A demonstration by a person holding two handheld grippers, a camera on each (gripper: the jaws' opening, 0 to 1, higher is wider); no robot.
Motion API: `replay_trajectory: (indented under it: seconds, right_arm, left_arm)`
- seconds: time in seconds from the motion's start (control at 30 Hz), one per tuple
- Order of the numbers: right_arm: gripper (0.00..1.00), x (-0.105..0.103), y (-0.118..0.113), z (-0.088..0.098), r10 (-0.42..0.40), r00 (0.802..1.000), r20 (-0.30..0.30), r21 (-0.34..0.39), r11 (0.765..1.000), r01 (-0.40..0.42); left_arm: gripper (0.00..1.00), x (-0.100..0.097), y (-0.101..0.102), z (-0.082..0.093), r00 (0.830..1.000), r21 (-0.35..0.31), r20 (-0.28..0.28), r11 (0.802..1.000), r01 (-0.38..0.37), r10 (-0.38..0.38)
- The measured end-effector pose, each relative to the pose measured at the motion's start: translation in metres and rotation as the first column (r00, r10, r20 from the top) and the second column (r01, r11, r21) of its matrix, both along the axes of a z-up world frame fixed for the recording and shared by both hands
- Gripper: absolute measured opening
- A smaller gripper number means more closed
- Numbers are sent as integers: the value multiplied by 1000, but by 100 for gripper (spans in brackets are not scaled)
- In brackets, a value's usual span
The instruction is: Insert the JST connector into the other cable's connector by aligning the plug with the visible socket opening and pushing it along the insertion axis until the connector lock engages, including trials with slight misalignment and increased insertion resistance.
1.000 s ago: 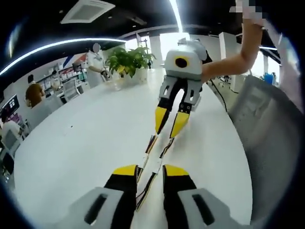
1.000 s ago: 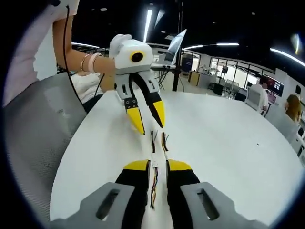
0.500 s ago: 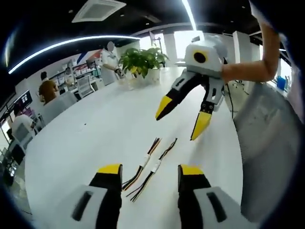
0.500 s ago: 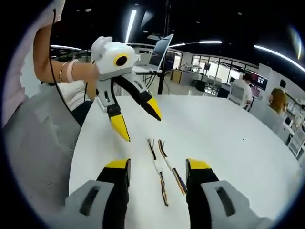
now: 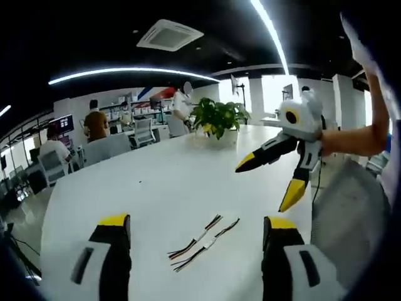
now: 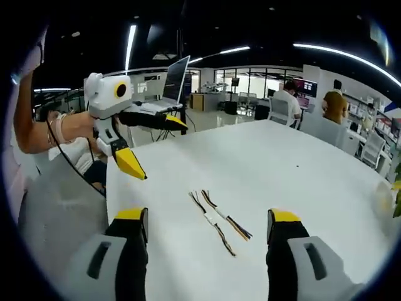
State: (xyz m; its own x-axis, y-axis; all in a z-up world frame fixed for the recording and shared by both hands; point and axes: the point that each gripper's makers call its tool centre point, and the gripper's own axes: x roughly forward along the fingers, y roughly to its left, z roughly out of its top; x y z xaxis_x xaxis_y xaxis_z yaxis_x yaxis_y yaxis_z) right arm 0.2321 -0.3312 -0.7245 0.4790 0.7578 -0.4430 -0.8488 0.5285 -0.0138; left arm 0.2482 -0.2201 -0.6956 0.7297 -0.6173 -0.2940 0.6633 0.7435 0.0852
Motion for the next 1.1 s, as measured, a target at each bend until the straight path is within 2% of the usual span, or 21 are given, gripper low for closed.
replay_trajectory:
  seconds: [0.17,0.47,0.57,0.87,1.1]
  right_arm:
    - [82,-13,3,9,-13,1000,-12,37,999,13]
    - [89,-36,-2,19,-47,999,-9,57,997,47]
    - [91,-43,-6,18,-69,997,-24,58,996,70]
    - [92,-54,-24,15,-138,990,-25,52,989,140]
    - [90,-62,-37,8,-183,982,-46,55,981,186]
  left_arm:
    - [86,-14,-3,2,1000,-7,-16,1000,-14,14]
    - [86,-45,-17,-2,998,-22,-67,1000,-21,19]
    - [85,-54,-18,-4,998,-3,-61,1000,-19,19]
    - [84,-79,-14,-25,992,11,-116,999,-39,40]
    - [80,-86,-4,-31,988,15,-136,997,-78,79]
